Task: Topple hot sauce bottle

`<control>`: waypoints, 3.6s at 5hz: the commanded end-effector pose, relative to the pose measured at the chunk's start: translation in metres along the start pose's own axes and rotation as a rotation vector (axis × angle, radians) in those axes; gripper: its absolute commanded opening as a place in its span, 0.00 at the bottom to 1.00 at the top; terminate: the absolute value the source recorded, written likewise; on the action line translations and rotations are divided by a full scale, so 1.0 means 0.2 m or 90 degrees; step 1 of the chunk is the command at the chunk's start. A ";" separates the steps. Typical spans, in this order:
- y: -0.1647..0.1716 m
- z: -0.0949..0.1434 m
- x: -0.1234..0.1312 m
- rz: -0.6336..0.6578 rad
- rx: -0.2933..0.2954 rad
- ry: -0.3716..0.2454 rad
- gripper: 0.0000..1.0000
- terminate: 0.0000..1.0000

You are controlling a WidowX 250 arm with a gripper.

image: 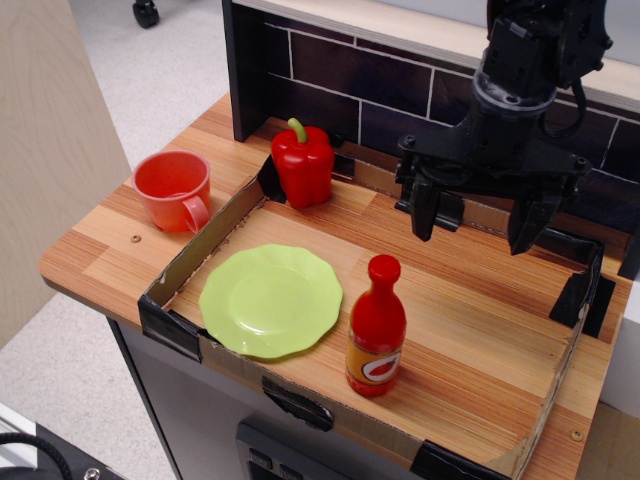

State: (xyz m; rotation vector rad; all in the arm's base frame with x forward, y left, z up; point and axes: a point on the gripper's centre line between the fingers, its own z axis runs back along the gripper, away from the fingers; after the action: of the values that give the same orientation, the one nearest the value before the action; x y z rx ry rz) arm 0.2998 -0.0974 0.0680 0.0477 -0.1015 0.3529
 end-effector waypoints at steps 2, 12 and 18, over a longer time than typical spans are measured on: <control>0.01 0.05 0.03 -0.049 0.006 -0.051 1.00 0.00; 0.19 0.17 -0.28 -0.096 0.012 -0.019 0.00 0.00; 0.11 0.15 -0.14 0.099 -0.059 0.282 0.00 0.00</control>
State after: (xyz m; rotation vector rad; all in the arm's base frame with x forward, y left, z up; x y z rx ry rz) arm 0.2570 -0.0918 0.0842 -0.1105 0.3518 0.5119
